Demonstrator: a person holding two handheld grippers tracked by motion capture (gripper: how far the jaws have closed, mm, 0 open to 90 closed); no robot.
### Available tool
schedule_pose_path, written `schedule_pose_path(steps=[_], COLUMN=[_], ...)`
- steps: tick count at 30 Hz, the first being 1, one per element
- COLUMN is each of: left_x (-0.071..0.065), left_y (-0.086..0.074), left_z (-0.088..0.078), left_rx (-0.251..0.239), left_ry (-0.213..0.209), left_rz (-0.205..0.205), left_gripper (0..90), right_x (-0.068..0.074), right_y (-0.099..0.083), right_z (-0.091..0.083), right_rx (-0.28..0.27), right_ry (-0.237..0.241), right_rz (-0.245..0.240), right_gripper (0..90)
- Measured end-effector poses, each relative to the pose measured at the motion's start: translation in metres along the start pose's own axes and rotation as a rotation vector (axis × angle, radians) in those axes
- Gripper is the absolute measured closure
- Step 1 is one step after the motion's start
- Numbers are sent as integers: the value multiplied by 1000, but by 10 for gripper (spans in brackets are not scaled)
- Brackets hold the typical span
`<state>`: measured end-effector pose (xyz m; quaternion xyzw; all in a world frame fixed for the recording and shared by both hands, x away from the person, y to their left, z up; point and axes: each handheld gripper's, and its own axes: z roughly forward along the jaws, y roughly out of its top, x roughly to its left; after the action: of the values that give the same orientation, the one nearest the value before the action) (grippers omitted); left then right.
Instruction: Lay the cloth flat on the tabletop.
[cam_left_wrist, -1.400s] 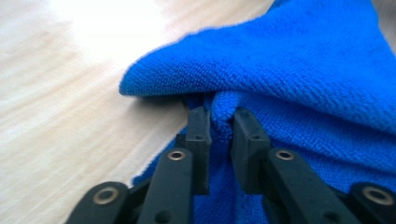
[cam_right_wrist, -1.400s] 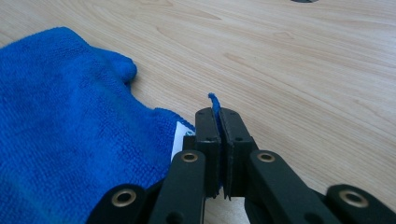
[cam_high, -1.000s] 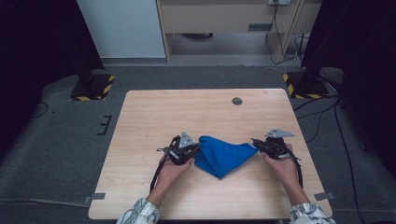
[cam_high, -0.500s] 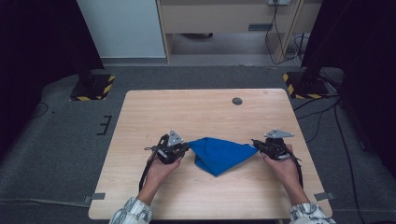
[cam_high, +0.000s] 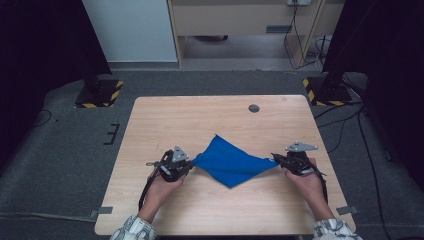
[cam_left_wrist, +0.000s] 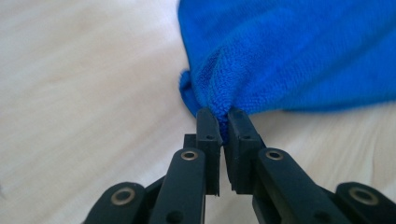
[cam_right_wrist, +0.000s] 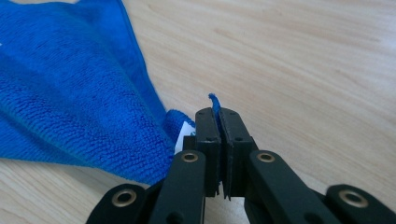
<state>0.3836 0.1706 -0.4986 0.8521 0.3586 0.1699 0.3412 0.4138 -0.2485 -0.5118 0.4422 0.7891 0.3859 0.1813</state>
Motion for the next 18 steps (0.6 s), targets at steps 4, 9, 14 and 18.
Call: schedule_pose_path(steps=[4,9,14,18], left_x=[-2,-5,-1,4], left_y=[-9,-21,-20,-14], left_z=[-5,-9,-11,-13], left_rx=[24,41,-53,-141], left_ry=[-2,-9,-25,-55], left_rz=[7,10,-54,-84], left_gripper=[841,822,436,300], right_x=[3,11,13,12], right_y=[-1,1,4,5], right_z=[5,13,16,16], right_rx=[9,1,-16,-37], right_ry=[13,30,31,28], right_rz=[-16,-37,-35,-27], right_gripper=[875,872,870,868])
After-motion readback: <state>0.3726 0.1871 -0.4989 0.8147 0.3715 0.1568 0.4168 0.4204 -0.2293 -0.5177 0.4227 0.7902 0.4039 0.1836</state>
